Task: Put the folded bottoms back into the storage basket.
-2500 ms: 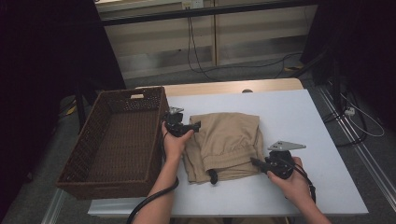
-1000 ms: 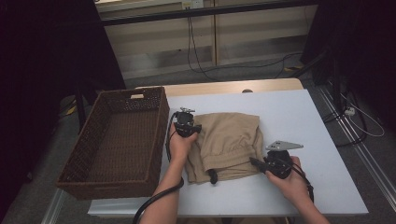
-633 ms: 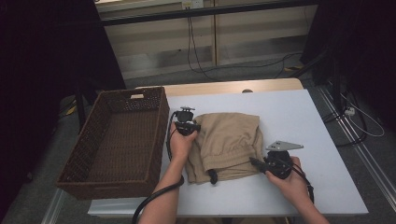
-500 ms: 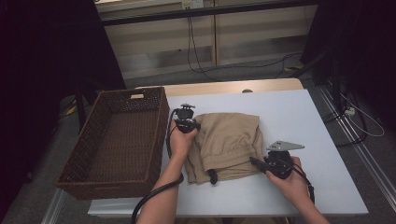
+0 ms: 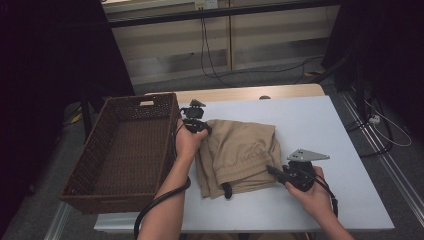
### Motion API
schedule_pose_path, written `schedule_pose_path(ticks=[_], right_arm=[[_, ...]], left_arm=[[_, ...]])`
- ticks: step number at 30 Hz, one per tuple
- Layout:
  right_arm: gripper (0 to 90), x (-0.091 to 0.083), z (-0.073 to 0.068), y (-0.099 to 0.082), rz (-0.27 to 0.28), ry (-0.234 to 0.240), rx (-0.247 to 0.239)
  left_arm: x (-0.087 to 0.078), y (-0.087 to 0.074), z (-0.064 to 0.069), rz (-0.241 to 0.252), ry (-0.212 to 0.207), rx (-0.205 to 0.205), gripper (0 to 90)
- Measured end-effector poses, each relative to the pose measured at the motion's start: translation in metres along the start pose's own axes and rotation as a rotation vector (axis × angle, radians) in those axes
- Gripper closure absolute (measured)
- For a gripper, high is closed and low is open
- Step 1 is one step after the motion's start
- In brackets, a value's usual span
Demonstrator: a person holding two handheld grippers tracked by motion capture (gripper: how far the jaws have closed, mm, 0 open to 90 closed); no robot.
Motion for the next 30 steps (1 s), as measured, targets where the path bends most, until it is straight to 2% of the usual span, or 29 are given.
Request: schedule_pose_path(ticks=[1,8,19,21,30], right_arm=[[80.0,0.000,0.000,0.000,0.003,0.001,0.001],[80.0,-0.004,-0.006,0.006,0.030,0.004,-0.012],[80.1,-0.006,-0.012,0.012,0.050,0.011,-0.029],[80.1,-0.007,-0.014,0.014,0.061,0.016,-0.029],[80.3,-0.010,-0.023,0.023,0.104,0.041,-0.059]], left_arm=[[-0.003,0.000,0.001,-0.001,-0.006,-0.009,86.0],[-0.016,0.003,0.000,-0.039,-0.012,-0.003,86.1],[-0.029,0.008,0.002,-0.053,-0.016,-0.004,86.1],[-0.033,0.009,0.001,-0.055,-0.012,0.013,86.1],[-0.047,0.011,-0.003,-0.062,-0.004,0.006,86.1]])
Point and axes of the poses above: each handheld gripper's, and its own axes: x roughly forward along the jaws, y roughly out of its top, z roughly to its right, the point moved 6 cm from there along x, roughly forward along the jaws, and after that the axes turned 8 degrees about -z, right-handed, at the moved point
